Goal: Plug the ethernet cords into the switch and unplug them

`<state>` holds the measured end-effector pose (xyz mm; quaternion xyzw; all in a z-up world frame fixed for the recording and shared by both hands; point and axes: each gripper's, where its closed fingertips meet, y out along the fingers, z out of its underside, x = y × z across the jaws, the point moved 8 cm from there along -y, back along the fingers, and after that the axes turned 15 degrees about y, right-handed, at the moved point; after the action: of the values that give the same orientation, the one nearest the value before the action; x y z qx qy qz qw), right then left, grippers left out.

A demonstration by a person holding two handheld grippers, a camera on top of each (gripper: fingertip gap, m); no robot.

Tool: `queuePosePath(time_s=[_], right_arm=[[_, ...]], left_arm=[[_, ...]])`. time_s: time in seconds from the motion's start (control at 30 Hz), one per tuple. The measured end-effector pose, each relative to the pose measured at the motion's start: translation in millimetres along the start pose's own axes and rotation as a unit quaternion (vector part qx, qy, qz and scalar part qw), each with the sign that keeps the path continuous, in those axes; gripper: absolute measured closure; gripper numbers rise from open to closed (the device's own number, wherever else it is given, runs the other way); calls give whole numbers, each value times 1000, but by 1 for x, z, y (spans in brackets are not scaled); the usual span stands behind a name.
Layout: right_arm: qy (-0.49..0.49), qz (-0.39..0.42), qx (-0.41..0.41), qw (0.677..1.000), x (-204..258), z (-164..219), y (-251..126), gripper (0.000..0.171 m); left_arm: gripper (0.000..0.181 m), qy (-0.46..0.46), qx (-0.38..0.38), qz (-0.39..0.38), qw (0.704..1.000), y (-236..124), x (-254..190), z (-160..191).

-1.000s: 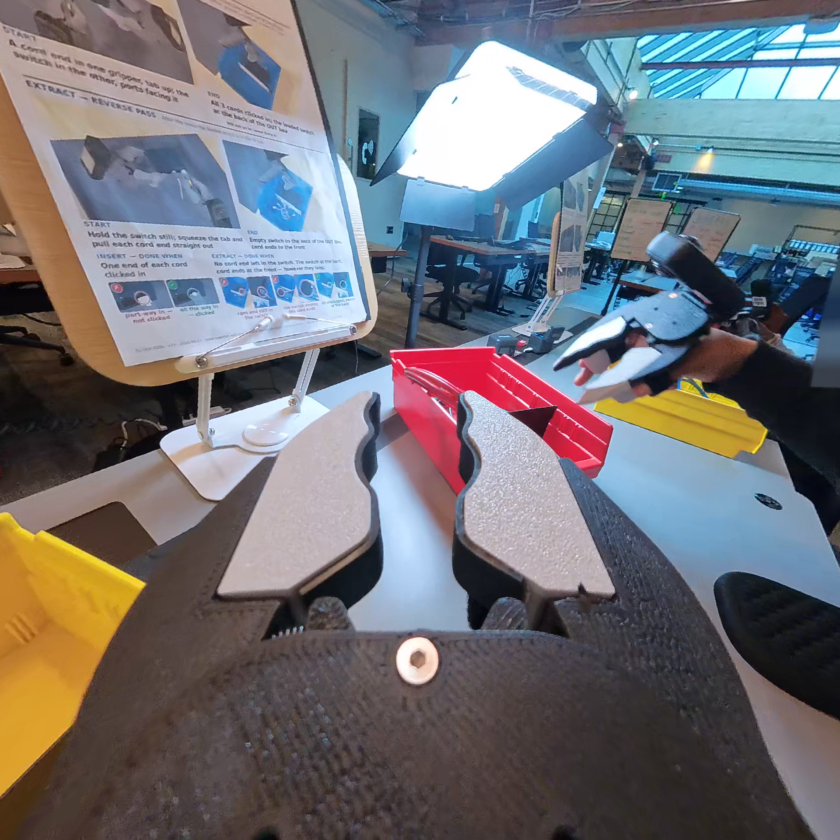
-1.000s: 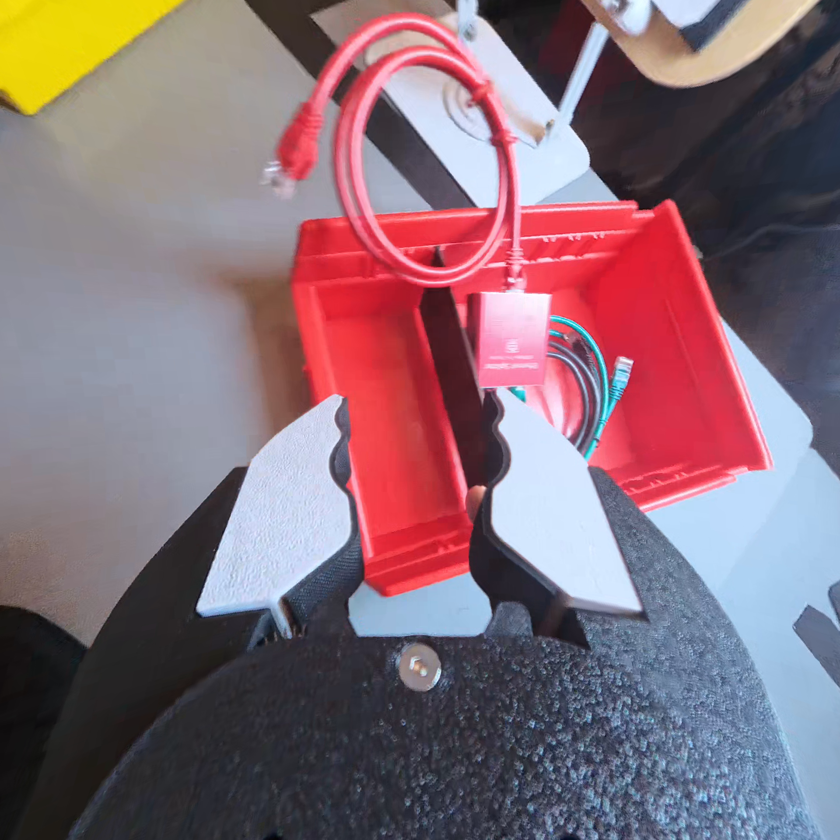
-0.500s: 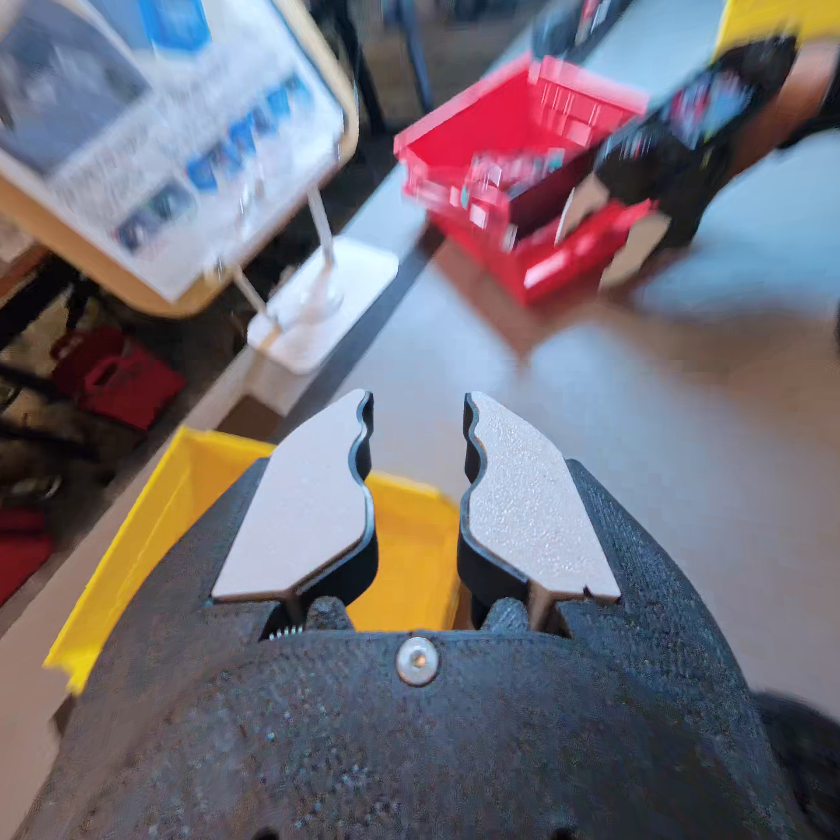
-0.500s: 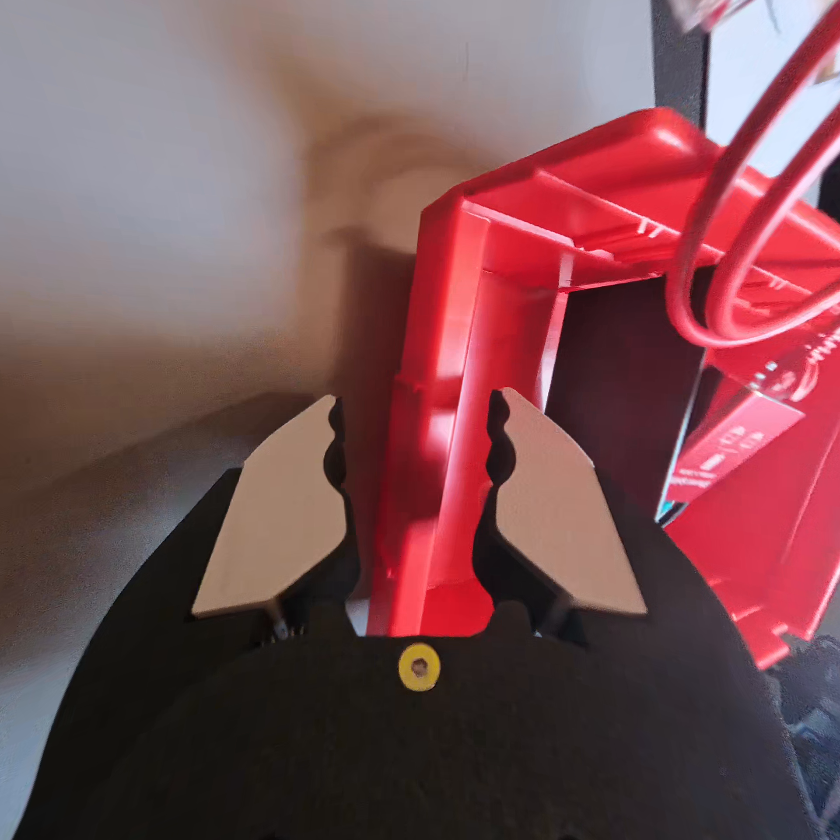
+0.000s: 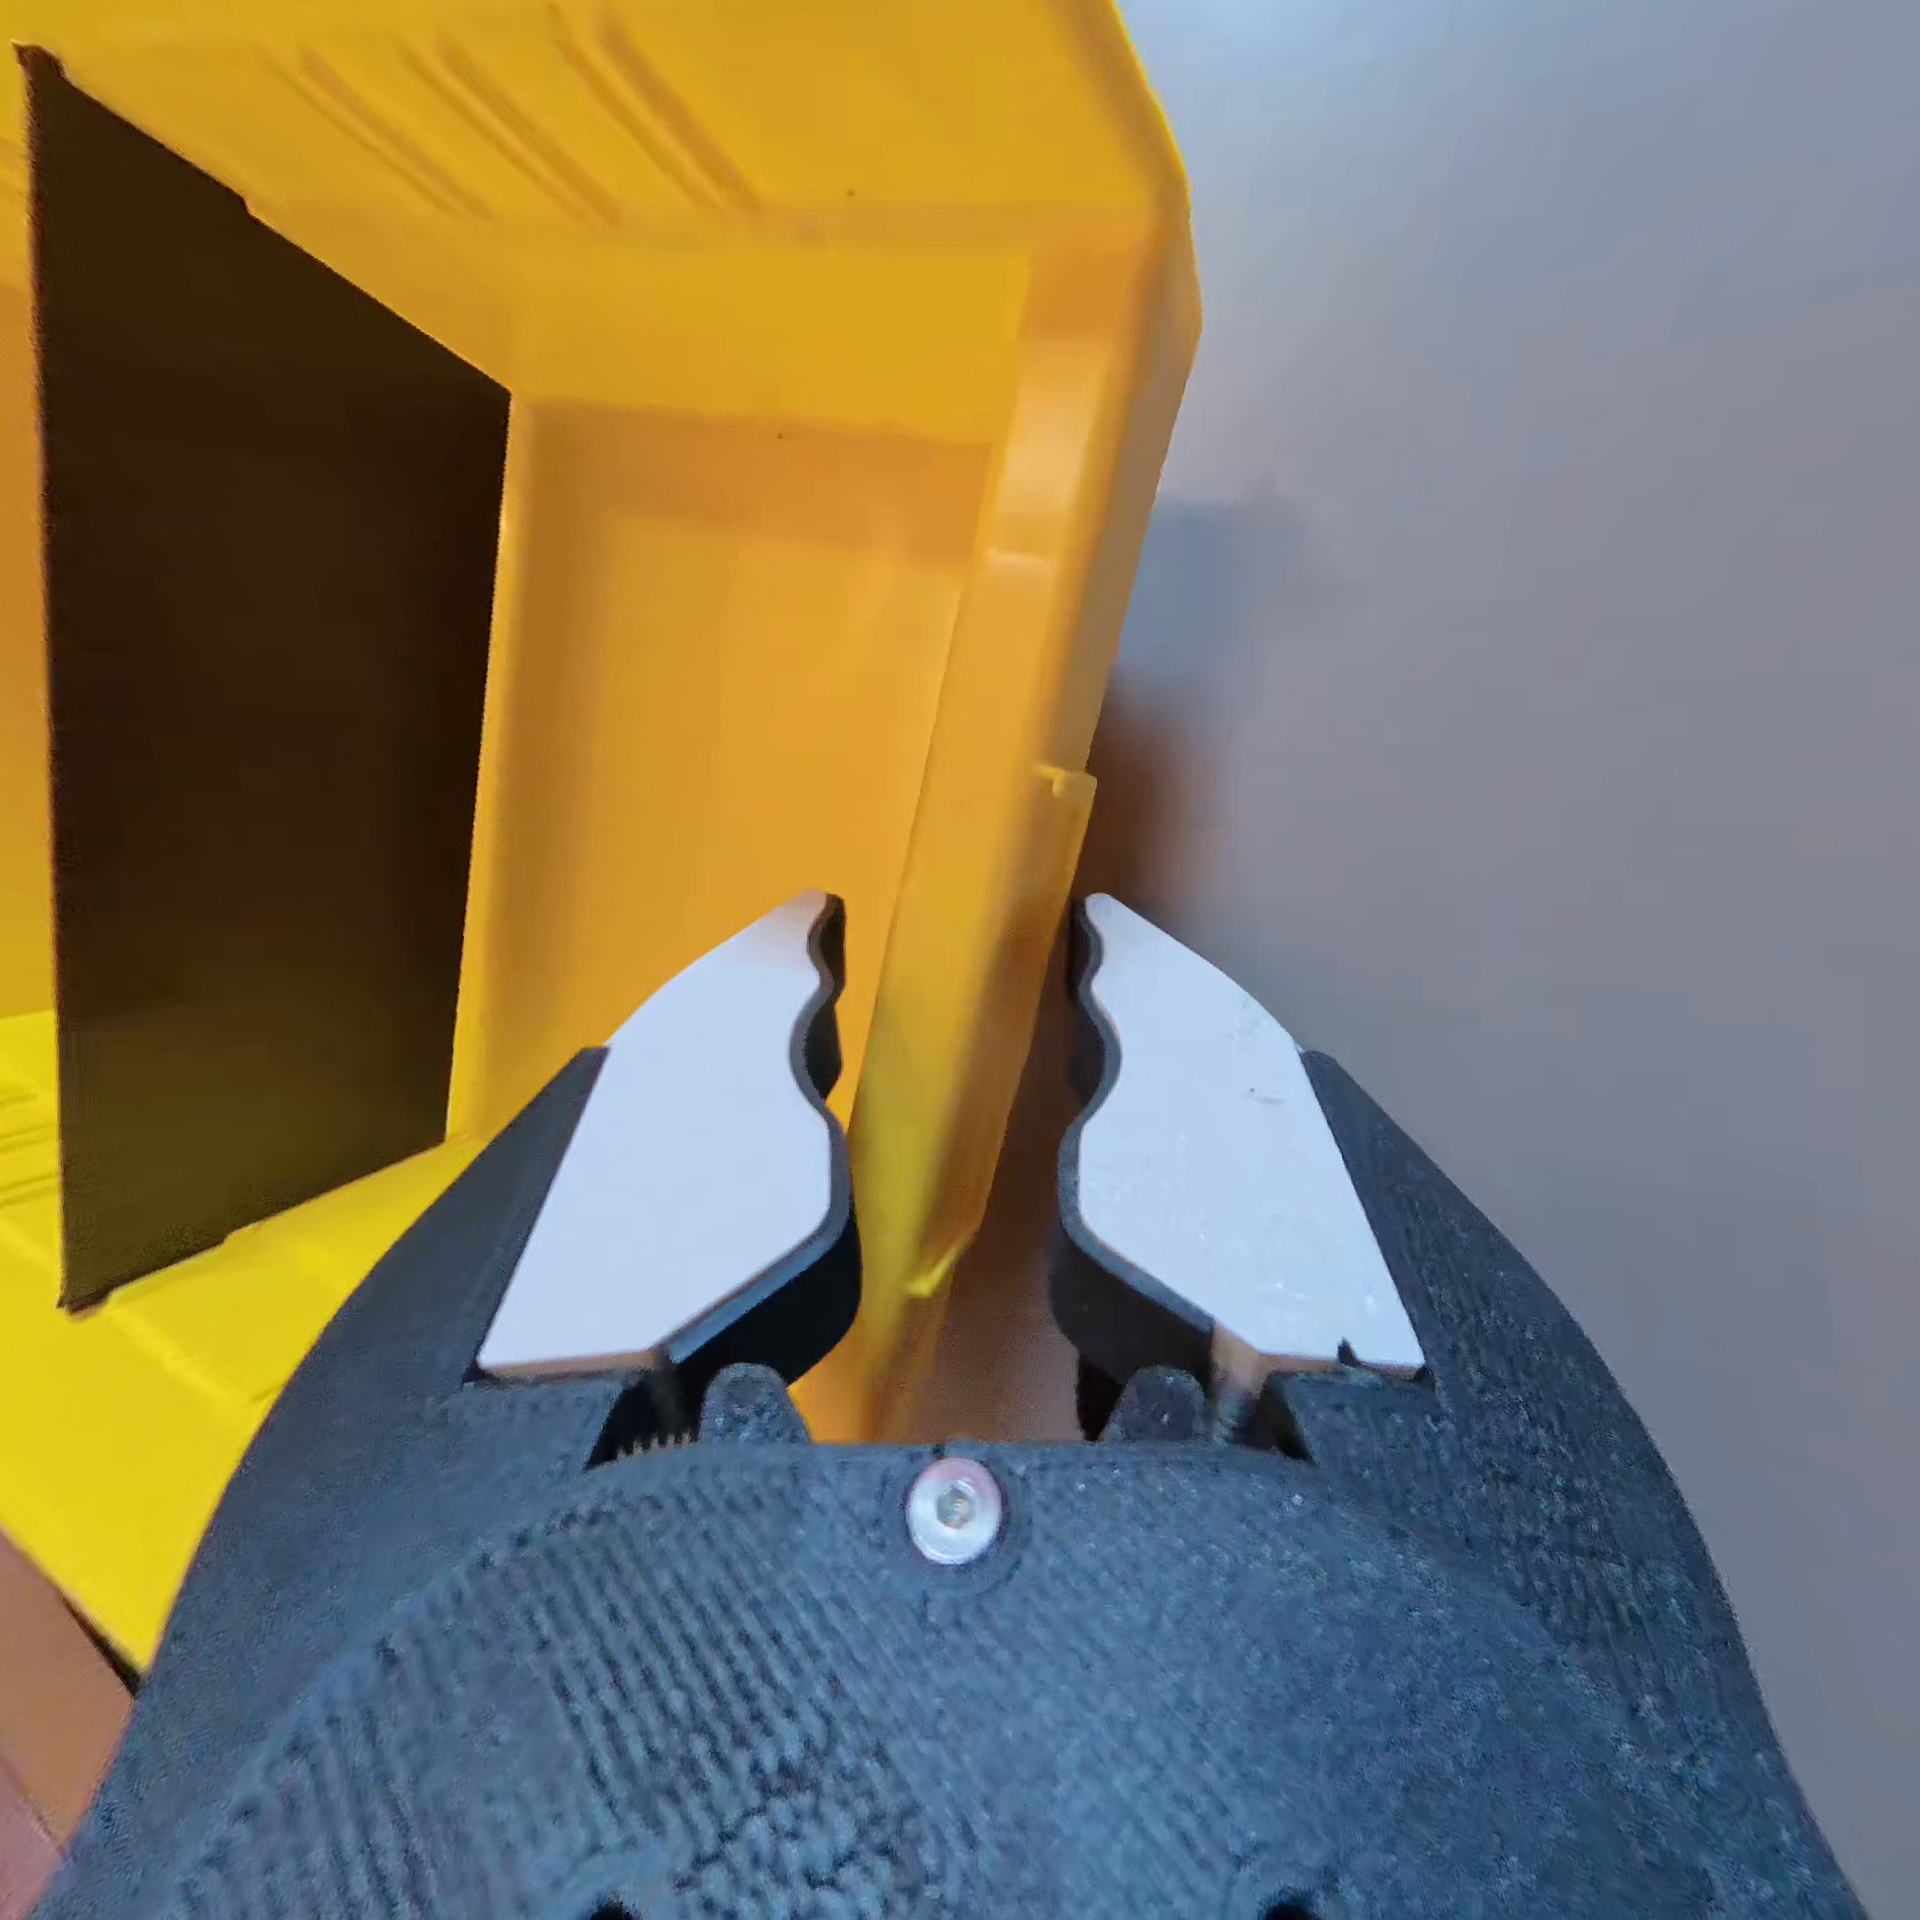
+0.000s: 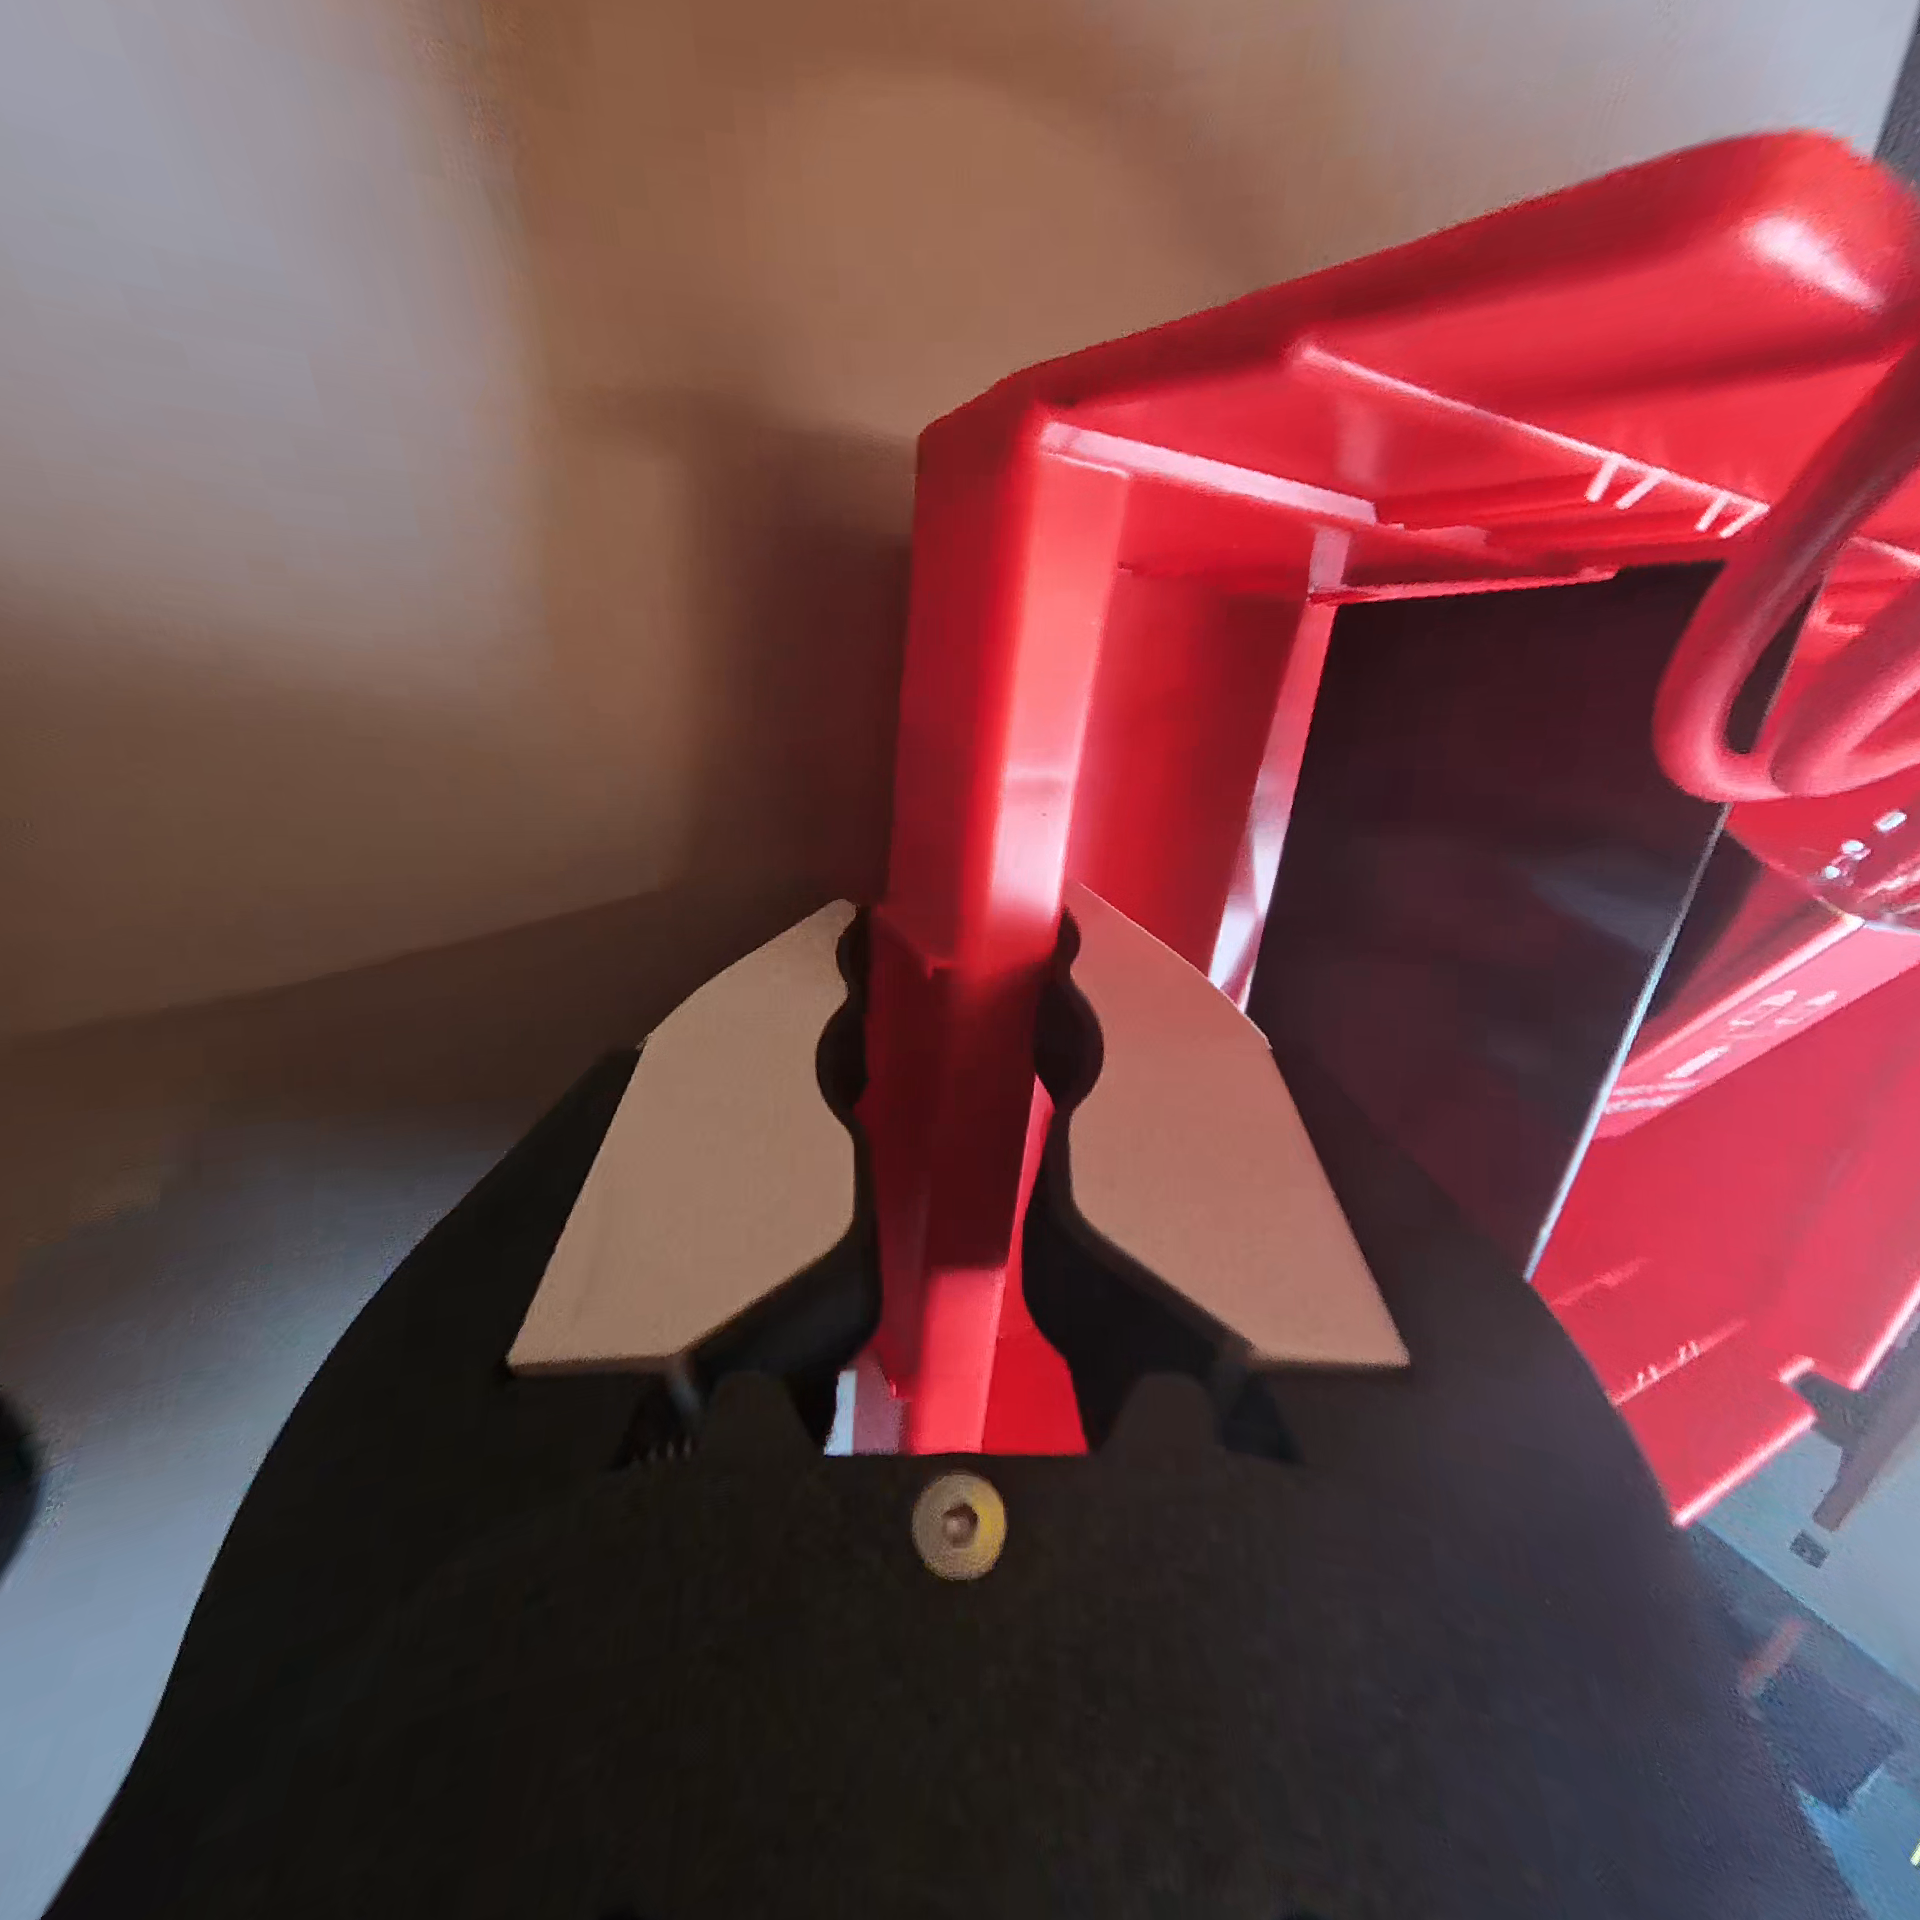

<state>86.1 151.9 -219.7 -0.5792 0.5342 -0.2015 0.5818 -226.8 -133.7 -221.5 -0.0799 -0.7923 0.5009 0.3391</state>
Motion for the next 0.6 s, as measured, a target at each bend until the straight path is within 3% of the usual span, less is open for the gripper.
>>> queuePosePath(time_s=[0.03, 0.2, 0.37, 0.5, 0.6], right_arm=[[-3, 0, -7, 1000, 10, 4, -5, 142], [-8, 0, -58, 998, 54, 18, -29, 142], [16, 25, -133, 991, 84, 17, -57, 140], [114, -19, -279, 953, 91, 18, -114, 140], [195, 22, -329, 924, 80, 44, -139, 141]], left_arm=[[144, 6, 1, -4, 1000, 5, -1, -1], [149, 58, -24, -66, 996, 15, -8, -29], [149, 104, -56, -67, 991, 22, -20, -74], [148, 145, -89, -60, 984, 31, -27, -120], [148, 178, -110, -57, 976, 39, -33, -151]])
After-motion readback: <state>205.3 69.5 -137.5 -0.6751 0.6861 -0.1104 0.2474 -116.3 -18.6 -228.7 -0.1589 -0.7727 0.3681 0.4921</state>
